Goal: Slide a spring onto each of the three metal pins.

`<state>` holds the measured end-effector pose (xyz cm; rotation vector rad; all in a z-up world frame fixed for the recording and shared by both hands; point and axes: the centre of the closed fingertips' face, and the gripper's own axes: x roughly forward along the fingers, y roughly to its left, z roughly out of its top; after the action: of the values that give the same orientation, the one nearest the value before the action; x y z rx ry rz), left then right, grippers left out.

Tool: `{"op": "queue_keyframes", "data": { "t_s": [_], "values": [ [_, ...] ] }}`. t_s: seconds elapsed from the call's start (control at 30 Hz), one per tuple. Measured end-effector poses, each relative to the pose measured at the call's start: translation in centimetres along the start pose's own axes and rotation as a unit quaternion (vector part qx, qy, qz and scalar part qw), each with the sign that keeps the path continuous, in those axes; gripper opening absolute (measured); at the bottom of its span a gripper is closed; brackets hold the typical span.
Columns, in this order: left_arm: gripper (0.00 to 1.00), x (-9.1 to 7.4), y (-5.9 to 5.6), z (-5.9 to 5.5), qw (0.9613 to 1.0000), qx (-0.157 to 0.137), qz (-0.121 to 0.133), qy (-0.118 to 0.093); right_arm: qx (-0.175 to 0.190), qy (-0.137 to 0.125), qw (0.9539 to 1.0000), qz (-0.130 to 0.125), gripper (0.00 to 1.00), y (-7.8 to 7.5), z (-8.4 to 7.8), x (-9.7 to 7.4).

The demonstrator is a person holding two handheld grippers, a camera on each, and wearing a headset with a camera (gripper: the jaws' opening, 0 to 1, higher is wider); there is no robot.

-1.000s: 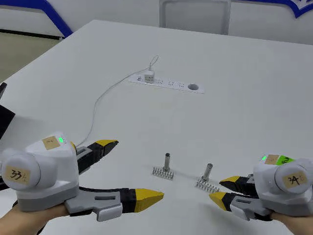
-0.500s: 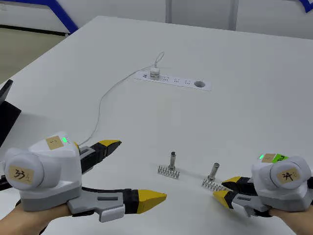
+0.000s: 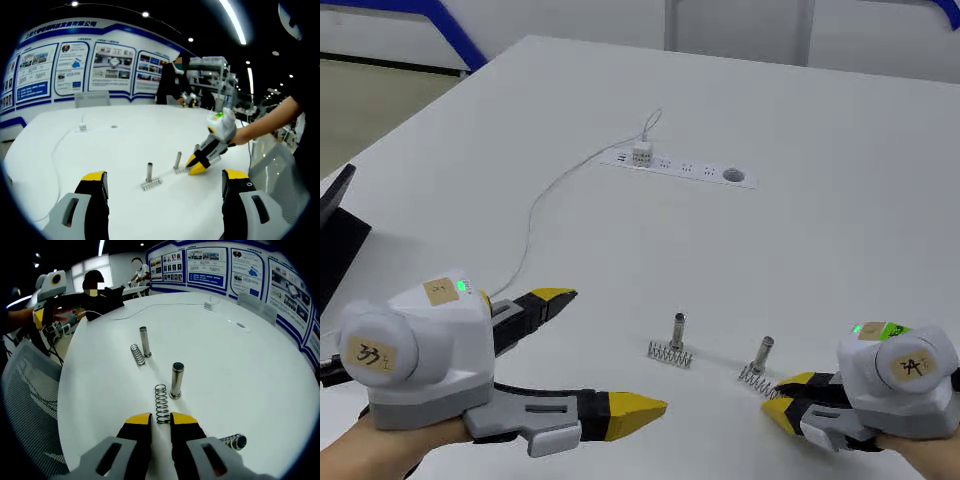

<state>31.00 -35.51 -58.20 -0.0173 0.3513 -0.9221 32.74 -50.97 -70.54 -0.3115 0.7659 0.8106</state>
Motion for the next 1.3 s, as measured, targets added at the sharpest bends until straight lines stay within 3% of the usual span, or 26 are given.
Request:
{"op": "queue_keyframes", "data": {
  "t_s": [0.53,0.83,1.1,1.3],
  "values": [
    [0.96,0.0,-0.8,0.4,0.9999,0.013,-0.010,0.003,-0.008,0.003,0.9999,-0.009,0.11,-0.2,-0.2,-0.3],
    [0.95,0.1,-1.5,0.8,0.9997,0.020,-0.016,0.001,-0.001,-0.011,0.9999,0.003,0.11,0.7,0.4,-1.3],
    [0.94,0.9,-2.6,0.4,0.9989,0.029,-0.035,0.012,-0.036,-0.026,0.9989,0.016,0.11,2.3,2.1,-3.3],
    [0.93,1.7,-3.7,0.7,0.9975,0.043,-0.054,0.013,-0.083,-0.040,0.9950,0.039,0.11,3.8,4.1,-6.1]
  ]
}}
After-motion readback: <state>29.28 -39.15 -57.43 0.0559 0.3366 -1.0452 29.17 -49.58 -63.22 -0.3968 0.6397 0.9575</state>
